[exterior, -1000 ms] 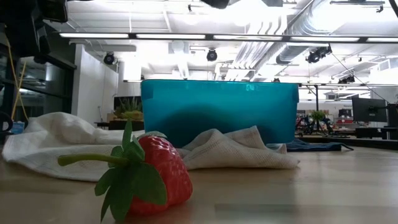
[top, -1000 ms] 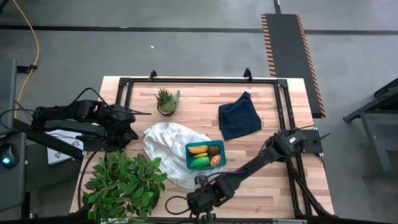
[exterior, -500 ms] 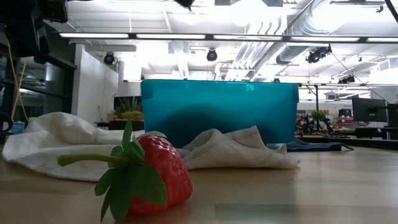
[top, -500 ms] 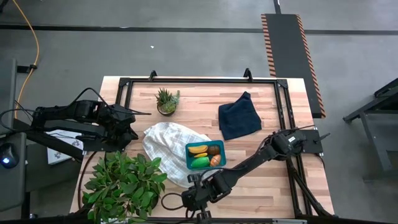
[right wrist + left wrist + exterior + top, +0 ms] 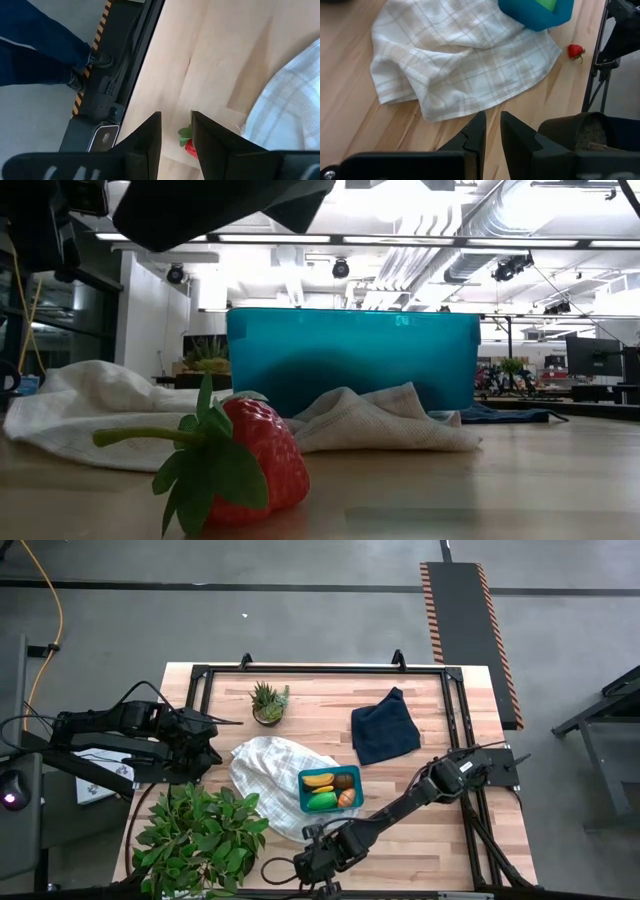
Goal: Pick and placing Produce into tupperware
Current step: Put the red strawberry into the blue bin
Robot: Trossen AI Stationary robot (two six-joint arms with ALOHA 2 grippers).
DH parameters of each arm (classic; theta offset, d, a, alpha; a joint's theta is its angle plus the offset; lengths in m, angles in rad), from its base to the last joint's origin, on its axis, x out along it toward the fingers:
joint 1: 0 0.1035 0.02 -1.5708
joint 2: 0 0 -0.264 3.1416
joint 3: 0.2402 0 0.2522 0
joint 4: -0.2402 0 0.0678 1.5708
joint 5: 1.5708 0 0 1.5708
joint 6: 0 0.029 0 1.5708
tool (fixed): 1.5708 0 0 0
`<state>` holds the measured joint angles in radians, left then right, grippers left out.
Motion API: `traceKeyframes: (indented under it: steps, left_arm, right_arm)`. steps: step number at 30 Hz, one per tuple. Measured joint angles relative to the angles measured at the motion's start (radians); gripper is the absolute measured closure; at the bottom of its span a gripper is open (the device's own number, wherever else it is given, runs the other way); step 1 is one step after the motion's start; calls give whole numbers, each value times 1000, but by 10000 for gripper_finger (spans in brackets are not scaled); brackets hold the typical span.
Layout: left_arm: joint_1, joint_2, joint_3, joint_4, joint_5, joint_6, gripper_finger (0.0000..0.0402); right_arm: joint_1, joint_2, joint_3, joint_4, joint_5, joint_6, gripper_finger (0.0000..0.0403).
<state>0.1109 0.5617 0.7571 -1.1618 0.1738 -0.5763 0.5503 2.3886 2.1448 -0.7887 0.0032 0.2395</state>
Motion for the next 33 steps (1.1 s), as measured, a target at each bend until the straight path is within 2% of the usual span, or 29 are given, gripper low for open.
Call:
traceKeyframes:
  steps: [33]
  left_arm:
    - [0, 0, 0, -2, 1, 3, 355]
  right_arm:
    - [-14, 76, -1, -1, -19, -12, 304]
